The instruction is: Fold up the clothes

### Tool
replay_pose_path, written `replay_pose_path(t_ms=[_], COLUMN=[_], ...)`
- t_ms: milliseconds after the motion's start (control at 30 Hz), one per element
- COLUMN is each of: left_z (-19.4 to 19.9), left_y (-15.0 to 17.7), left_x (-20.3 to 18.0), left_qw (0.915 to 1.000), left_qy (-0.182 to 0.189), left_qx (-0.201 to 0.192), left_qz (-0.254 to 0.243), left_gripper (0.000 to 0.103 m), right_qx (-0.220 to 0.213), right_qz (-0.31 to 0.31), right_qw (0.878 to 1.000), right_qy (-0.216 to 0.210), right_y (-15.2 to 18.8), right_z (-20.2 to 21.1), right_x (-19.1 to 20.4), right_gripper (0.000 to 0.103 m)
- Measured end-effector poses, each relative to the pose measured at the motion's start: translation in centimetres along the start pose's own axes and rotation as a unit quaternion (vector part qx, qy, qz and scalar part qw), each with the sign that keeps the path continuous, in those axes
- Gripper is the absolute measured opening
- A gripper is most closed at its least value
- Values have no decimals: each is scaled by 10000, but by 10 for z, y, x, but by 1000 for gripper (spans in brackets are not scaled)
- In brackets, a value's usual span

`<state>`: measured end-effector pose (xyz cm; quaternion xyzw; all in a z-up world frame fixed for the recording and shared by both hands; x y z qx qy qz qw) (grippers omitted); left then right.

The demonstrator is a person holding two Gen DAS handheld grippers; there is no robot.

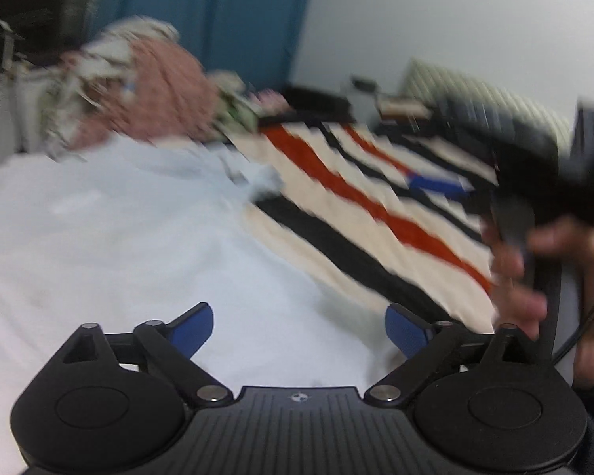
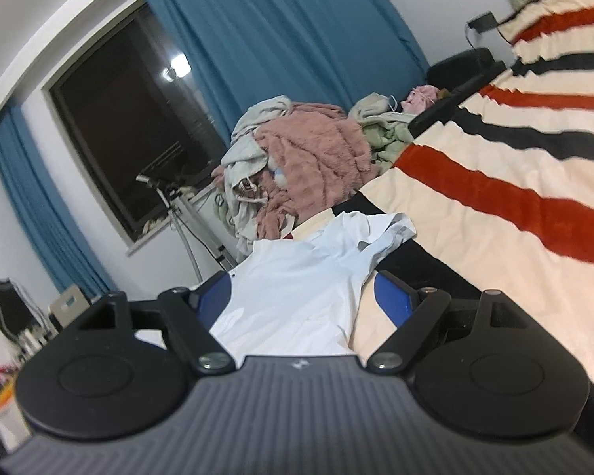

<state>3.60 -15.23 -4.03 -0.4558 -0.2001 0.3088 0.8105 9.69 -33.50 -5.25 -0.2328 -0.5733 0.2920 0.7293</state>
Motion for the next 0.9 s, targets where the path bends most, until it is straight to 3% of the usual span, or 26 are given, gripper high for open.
replay_pose_path(t_ms=[100,467,700,800,900], left_z=[23,58,62,57,51], left_y=[-10,9,18,22,26], left_x=[29,102,113,112,113], left_qw=[9982,9806,9768,9762,9745], left_qy=[-510,-1743,-1948,-1987,-2064], left_qx=[-297,-357,-154,-59,26], left_qz=[76,825,879,870,884], left_gripper=[102,102,102,102,102], right_qx=[74,332,541,785,1013], right_qz=[80,435,582,112,-544], right_qw=[9999,9984,9960,9937,9891], right_qy=[16,115,400,788,917], right_y=[5,23,35,38,37], right_z=[-2,-12,-29,-57,-93], right_x=[4,18,18,1,-13], right_gripper=[82,82,81,82,82])
Point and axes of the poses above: each gripper's, at about its wrist camera, not at the fingertips, and z roughly against the way its jaws point, x to its left, y to its underside, the point moved 9 cm from there along -z, roughly the way its jaws point, and after that the axes turned 12 degrees about -z, right-handed, at the moved point
